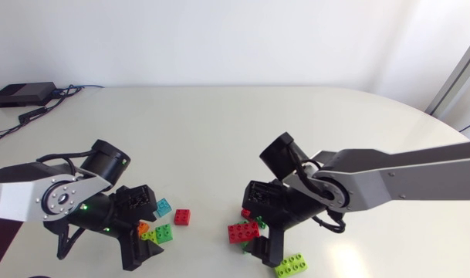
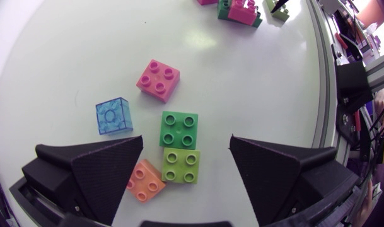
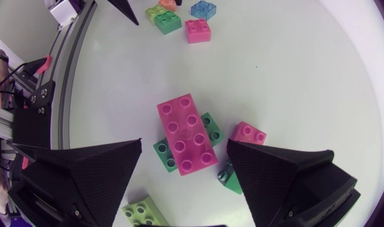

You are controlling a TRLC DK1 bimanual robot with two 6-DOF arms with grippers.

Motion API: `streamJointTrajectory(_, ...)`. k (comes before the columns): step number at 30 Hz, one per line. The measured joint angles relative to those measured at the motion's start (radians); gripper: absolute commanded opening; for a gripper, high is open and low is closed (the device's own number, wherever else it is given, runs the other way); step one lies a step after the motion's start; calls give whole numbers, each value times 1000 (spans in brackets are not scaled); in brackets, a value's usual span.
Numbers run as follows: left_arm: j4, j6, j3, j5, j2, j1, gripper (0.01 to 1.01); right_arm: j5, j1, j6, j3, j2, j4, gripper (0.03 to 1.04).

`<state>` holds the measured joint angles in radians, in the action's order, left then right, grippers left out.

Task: Sort duplo bricks by size, large to the right and small to the left

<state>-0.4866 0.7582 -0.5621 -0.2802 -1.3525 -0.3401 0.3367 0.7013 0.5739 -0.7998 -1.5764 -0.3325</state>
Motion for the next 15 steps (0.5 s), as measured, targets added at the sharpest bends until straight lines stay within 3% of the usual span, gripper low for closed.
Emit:
streamJointTrajectory(6, -15, -19, -1, 0, 31, 0, 989, 0, 1, 8, -36, -31, -11, 680)
streamJointTrajectory(11, -26, -23, -1, 0, 46, 0, 989, -5, 13, 16, -38, -43, -23, 267)
streamJointTrajectory(15, -33, -26, -1, 0, 55, 0, 989, -16, 14, 23, -38, -44, -35, 161)
